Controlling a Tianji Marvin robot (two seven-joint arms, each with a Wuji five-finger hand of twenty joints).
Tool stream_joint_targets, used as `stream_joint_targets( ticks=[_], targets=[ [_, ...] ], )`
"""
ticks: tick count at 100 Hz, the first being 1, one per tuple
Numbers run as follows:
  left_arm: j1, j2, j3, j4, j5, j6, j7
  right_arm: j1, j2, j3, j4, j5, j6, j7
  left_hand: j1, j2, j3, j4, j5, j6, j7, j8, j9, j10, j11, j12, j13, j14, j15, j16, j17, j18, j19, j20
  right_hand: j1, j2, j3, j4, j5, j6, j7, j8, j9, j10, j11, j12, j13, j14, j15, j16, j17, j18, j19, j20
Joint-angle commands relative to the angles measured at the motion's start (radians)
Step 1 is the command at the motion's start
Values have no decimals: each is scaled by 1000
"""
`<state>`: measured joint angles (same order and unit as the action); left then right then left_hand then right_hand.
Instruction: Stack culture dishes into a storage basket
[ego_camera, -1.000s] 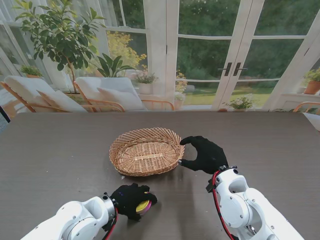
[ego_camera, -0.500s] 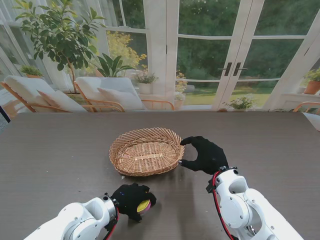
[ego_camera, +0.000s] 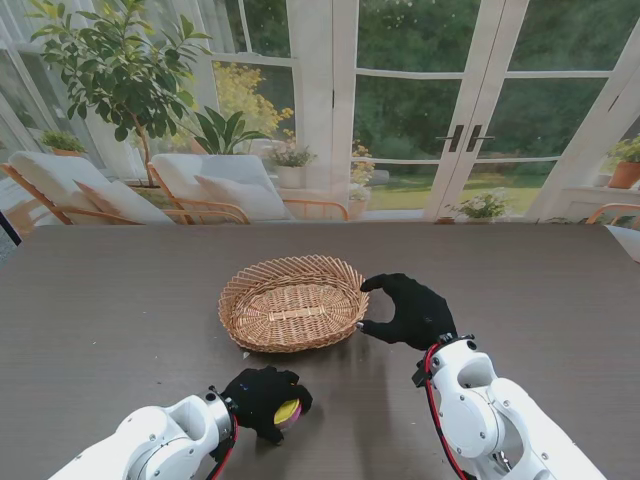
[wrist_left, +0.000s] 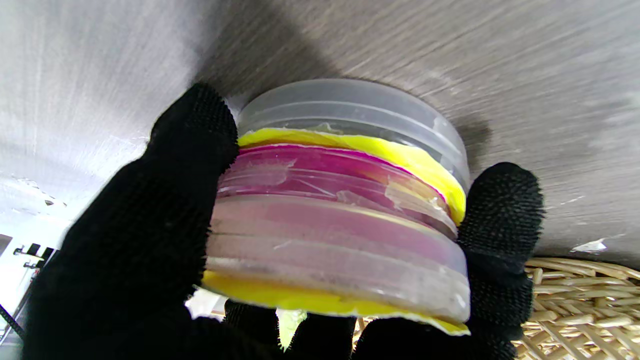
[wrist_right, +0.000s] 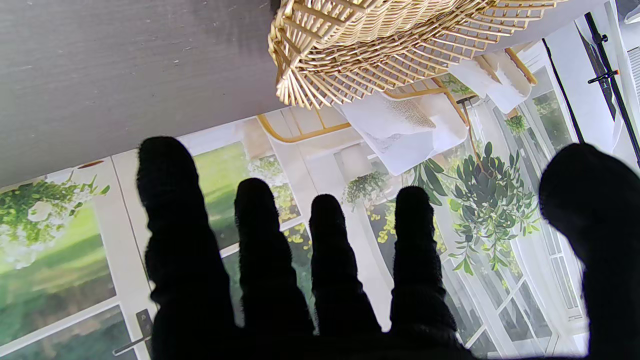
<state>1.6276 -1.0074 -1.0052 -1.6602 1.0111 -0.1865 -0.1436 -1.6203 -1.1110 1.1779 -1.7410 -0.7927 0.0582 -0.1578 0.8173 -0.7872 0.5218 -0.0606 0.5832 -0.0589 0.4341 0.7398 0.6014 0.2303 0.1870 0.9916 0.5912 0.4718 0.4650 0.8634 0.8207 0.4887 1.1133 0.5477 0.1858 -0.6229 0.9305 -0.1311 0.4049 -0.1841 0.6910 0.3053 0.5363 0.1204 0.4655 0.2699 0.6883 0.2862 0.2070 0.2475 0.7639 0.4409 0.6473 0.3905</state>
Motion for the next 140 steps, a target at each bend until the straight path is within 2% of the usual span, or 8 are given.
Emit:
stream_joint_targets(
  ticks=[1,26,60,105,122,132,140],
  targets=[
    [27,1,17,52,3,-1,-32,-7,-3,-2,0,0,0,11,258,177,214,-15,119,90,198,60,214,3,98,75,204,-171,189,54,57,-200,78,-1,8,-57,100,-29,16,-32,-3,11,-30,19,-4,0,-15,16,-8,11,-475,47,-22,30],
    [29,-1,29,63,14,3,6,-9,-4,-2,2,1,0,9,299,148,213,-17,138,96,281,79,288,-5,62,134,270,-178,161,94,93,-222,101,-6,9,-57,101,-30,18,-33,-2,11,-30,19,-3,0,-17,15,-9,12,-476,47,-22,29],
    [39,-7,26,74,12,4,53,-9,-4,-4,3,1,1,6,320,128,199,-19,185,95,329,72,362,-17,50,158,320,-186,168,96,128,-230,122,-7,10,-59,102,-30,19,-30,-1,10,-29,20,-2,0,-16,14,-8,12,-476,50,-23,29],
    [88,-12,-43,42,5,-12,64,-6,-4,-5,4,-1,2,6,321,129,200,-20,194,96,344,56,384,-19,42,166,332,-190,167,97,128,-231,124,-10,10,-61,104,-31,19,-30,0,10,-28,19,-3,0,-16,15,-8,12,-477,50,-24,28],
    [82,-11,-40,46,11,-22,62,-8,-4,-5,4,-1,3,8,320,128,198,-20,186,99,340,50,375,-17,35,165,320,-188,160,97,118,-228,118,-13,9,-61,105,-31,21,-29,1,10,-30,21,-3,0,-17,17,-8,12,-477,50,-24,28],
    [71,-7,-23,56,13,-17,46,-8,-4,-5,4,0,4,7,282,134,222,-20,144,120,258,29,311,-3,43,99,261,-177,107,70,83,-214,72,-18,9,-63,105,-31,19,-29,0,9,-31,20,-4,0,-19,18,-9,11,-478,52,-25,28],
    [62,-4,-9,60,17,-7,28,-8,-4,-4,4,0,4,8,208,167,276,-8,107,140,118,-10,222,10,76,-43,163,-167,95,-2,20,-201,9,-6,8,-64,105,-31,17,-31,-1,9,-33,21,-5,-1,-20,23,-9,12,-477,58,-25,29]
  ],
)
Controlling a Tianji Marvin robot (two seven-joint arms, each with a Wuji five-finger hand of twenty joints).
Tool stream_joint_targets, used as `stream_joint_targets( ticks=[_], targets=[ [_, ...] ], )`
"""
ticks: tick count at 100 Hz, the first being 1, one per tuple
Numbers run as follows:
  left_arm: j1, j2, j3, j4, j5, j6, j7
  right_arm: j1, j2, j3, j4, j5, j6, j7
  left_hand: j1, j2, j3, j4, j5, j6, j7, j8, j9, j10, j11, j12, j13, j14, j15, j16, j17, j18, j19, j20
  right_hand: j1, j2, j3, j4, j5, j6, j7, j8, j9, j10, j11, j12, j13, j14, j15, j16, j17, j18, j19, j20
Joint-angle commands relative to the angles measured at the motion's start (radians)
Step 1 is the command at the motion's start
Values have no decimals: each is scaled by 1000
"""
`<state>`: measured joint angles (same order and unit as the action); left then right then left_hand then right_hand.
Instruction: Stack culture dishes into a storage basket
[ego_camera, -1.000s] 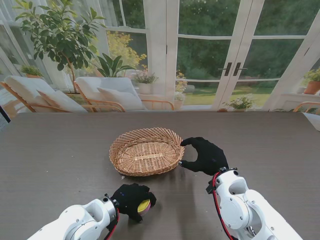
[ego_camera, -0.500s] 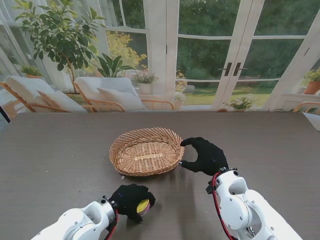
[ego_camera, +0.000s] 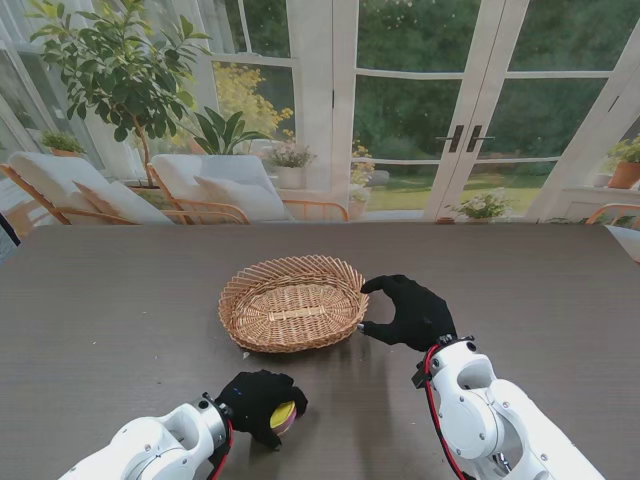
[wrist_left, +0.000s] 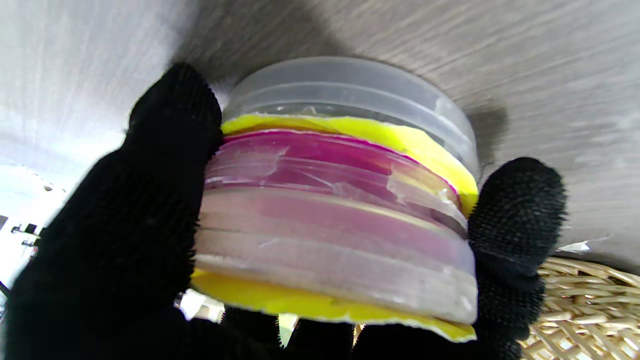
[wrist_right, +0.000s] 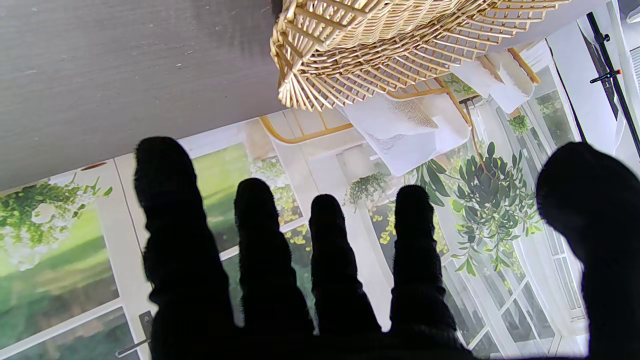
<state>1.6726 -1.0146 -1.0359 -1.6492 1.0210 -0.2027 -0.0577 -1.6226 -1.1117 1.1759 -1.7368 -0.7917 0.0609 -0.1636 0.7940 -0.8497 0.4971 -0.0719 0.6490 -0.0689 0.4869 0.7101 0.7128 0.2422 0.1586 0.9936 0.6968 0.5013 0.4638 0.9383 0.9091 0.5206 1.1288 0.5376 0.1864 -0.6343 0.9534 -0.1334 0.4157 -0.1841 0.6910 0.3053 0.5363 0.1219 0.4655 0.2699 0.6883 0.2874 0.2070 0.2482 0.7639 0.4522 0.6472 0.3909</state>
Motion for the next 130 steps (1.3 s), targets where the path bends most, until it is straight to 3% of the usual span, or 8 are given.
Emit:
stream_joint_targets(
  ticks=[1,6,19,29,43,68,103,130],
  targets=[
    [16,3,23,49,8,11,-60,-6,-3,-2,0,-2,1,14,229,232,302,4,40,152,62,18,108,-1,104,-49,53,-195,95,-81,-73,-231,-9,4,8,-53,83,-29,7,-30,-1,9,-33,21,-4,0,-21,22,-9,11,-477,47,-25,28],
    [10,4,32,53,8,18,-65,-6,-3,-2,0,-2,1,15,222,235,308,9,44,154,43,20,104,0,112,-79,46,-186,107,-133,-80,-214,-22,6,9,-54,83,-29,7,-30,-1,8,-36,22,-5,-1,-24,23,-10,11,-478,49,-25,28],
    [-5,5,47,68,18,19,-52,-6,-3,-1,1,-3,2,13,265,179,290,-8,101,129,160,100,194,-15,102,37,152,-185,137,-64,-36,-224,27,-5,9,-56,84,-29,8,-31,0,8,-36,22,-4,0,-26,24,-10,11,-478,49,-25,28],
    [-16,5,60,81,26,16,-35,-6,-3,-2,2,-4,2,10,299,144,286,-6,133,118,300,107,272,-32,61,124,224,-201,129,-29,5,-261,66,-21,7,-58,87,-29,8,-30,0,8,-37,22,-4,0,-26,23,-10,11,-478,49,-24,29],
    [-20,4,67,86,27,17,-27,-5,-4,-2,4,-3,3,7,308,141,295,-5,156,124,376,119,313,-48,86,166,280,-223,162,1,51,-301,103,-16,9,-58,87,-30,9,-30,1,9,-39,23,-3,0,-27,23,-10,12,-479,50,-25,28],
    [-8,0,53,77,1,24,-29,-5,-5,0,6,-3,2,3,318,143,293,-9,171,123,422,118,325,-52,93,177,294,-228,168,13,59,-315,116,-12,9,-61,89,-30,8,-30,2,9,-40,26,-2,0,-28,24,-9,12,-479,50,-24,29],
    [65,-11,-84,-19,-39,2,-55,-4,-5,-1,8,-4,3,2,322,161,264,-13,164,126,426,100,324,-44,89,177,285,-224,166,16,54,-309,107,-14,8,-63,92,-31,9,-28,3,8,-41,24,-2,0,-28,26,-9,12,-479,51,-24,28],
    [69,-16,-118,-42,-64,-16,-58,-3,-4,0,8,-4,5,4,326,174,249,-11,161,128,427,94,319,-38,85,177,278,-222,167,15,50,-305,102,-14,8,-63,93,-31,7,-25,4,8,-42,25,-2,0,-29,24,-10,11,-479,50,-24,28]
  ],
)
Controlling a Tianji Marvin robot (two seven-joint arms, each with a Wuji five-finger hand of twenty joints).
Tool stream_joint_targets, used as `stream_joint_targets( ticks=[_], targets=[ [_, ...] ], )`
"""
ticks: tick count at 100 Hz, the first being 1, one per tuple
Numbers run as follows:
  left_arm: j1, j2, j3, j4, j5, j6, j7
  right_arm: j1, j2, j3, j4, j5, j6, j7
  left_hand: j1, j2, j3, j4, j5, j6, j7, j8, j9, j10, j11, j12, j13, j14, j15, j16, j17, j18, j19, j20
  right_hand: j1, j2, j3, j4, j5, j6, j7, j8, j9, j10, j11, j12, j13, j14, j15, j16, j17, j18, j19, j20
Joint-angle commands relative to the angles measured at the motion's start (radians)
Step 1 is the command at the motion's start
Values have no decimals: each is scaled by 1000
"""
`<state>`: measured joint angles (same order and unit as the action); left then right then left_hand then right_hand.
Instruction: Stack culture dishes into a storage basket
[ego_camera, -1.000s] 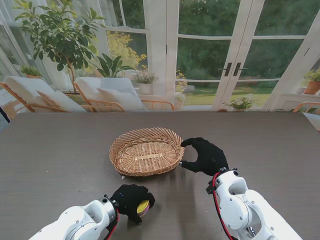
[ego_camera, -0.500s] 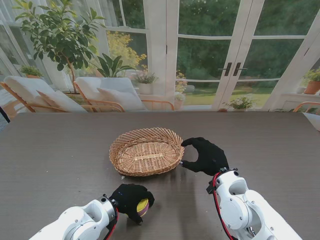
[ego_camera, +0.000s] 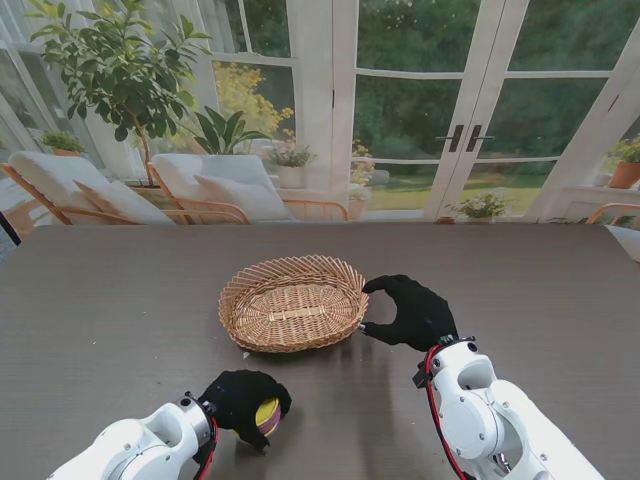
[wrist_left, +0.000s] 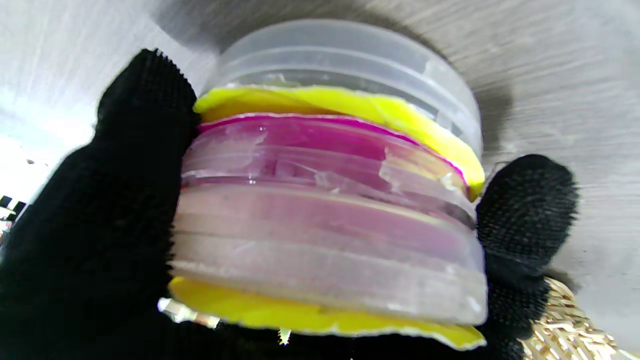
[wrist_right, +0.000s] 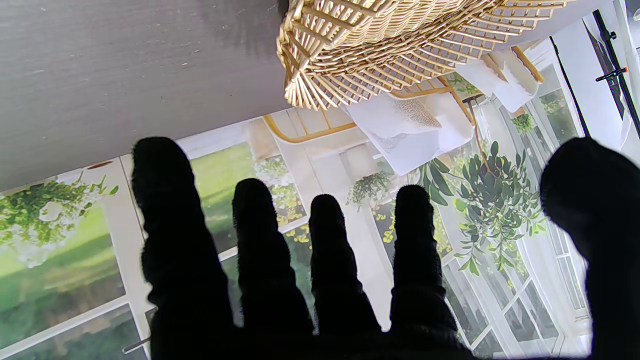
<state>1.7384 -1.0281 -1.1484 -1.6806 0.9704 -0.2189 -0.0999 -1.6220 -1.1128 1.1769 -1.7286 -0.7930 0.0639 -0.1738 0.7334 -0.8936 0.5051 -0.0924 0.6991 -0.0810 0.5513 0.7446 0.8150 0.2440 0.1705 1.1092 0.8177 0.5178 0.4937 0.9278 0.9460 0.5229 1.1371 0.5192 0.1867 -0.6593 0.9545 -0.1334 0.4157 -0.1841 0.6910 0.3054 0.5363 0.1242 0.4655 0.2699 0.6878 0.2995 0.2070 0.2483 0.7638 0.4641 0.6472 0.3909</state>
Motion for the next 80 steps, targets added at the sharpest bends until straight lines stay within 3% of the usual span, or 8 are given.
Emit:
stream_joint_targets(
  ticks=[1,80],
  targets=[
    [3,-3,-6,-12,-15,1,-15,-4,-3,-1,0,-3,2,14,387,218,240,10,111,140,363,59,217,-40,73,61,157,-238,138,25,13,-308,93,4,8,-39,92,-31,7,-25,4,8,-42,23,-2,0,-29,13,-10,11,-479,38,-24,28],
    [-33,-23,-85,-86,-165,-4,-28,-6,-2,9,-6,-1,7,28,400,233,217,14,113,147,364,57,217,-28,70,61,149,-231,144,21,7,-299,87,8,10,-38,90,-31,3,-23,4,7,-50,26,-4,-1,-36,17,-12,10,-483,40,-26,27]
  ],
)
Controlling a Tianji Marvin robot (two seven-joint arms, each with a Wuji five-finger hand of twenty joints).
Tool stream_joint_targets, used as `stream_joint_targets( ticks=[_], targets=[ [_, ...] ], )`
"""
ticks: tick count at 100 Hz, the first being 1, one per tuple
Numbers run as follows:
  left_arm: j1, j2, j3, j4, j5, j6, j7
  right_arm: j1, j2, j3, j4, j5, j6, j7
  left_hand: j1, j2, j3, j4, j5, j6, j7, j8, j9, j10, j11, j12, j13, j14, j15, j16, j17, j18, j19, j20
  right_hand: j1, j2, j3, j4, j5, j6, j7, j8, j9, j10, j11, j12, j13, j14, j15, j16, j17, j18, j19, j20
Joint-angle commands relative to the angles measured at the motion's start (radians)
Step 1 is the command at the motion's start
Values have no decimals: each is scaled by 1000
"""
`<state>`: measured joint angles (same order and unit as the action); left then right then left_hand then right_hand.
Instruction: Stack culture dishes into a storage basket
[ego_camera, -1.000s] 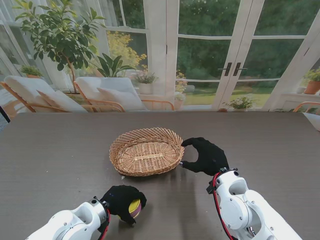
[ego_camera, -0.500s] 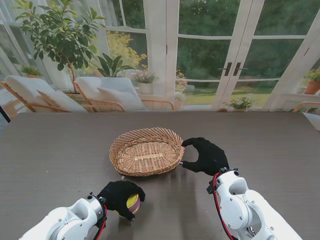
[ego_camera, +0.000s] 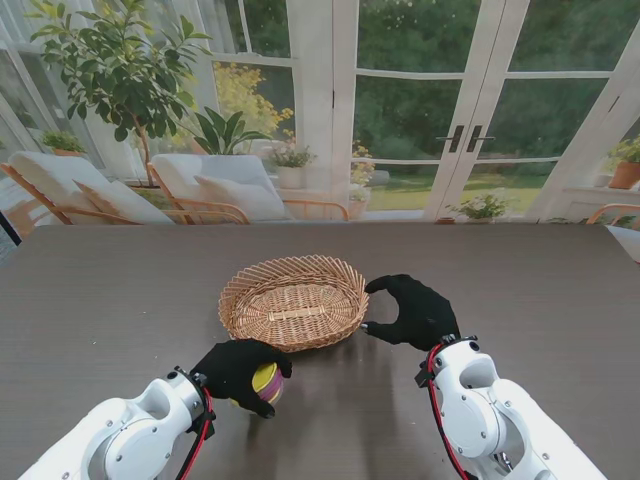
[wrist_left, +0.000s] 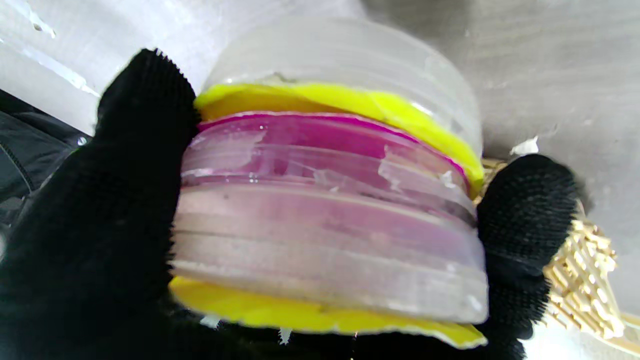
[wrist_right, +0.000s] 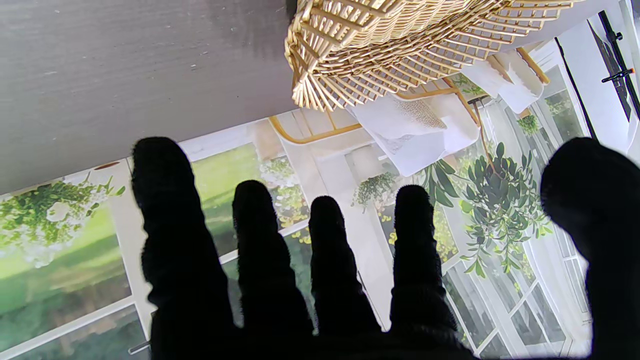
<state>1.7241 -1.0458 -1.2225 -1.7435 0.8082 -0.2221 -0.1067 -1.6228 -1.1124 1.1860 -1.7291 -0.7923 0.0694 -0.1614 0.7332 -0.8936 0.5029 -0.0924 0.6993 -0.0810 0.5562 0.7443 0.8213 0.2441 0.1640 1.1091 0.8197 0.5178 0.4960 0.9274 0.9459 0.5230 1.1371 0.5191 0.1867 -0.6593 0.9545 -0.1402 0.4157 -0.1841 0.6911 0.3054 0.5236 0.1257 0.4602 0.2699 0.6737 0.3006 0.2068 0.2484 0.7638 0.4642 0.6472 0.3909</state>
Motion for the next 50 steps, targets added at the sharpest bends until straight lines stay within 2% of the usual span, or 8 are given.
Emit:
stream_joint_targets(
  ticks=[1,25,50],
  targets=[
    [-21,-6,-12,-24,-4,0,-23,-5,-2,0,-5,-1,2,15,401,233,219,14,113,147,359,57,210,-28,76,61,147,-230,142,22,7,-299,87,8,10,-37,90,-24,1,-23,3,6,-36,25,2,-1,-22,15,-11,10,-483,40,-26,27],
    [-83,-4,-27,-36,-40,1,-71,1,-2,3,0,2,5,20,402,236,214,16,113,147,357,57,208,-27,74,61,145,-231,142,20,4,-298,85,9,11,-38,90,-24,0,-22,3,6,-39,24,1,-1,-25,16,-13,10,-485,41,-28,27],
    [-187,1,-4,7,-74,8,-125,9,-2,5,9,6,8,25,406,239,210,16,115,148,355,58,208,-25,74,61,143,-230,142,20,1,-296,81,10,11,-38,90,-24,1,-22,3,6,-39,25,1,-1,-27,18,-13,10,-487,42,-29,27]
  ],
)
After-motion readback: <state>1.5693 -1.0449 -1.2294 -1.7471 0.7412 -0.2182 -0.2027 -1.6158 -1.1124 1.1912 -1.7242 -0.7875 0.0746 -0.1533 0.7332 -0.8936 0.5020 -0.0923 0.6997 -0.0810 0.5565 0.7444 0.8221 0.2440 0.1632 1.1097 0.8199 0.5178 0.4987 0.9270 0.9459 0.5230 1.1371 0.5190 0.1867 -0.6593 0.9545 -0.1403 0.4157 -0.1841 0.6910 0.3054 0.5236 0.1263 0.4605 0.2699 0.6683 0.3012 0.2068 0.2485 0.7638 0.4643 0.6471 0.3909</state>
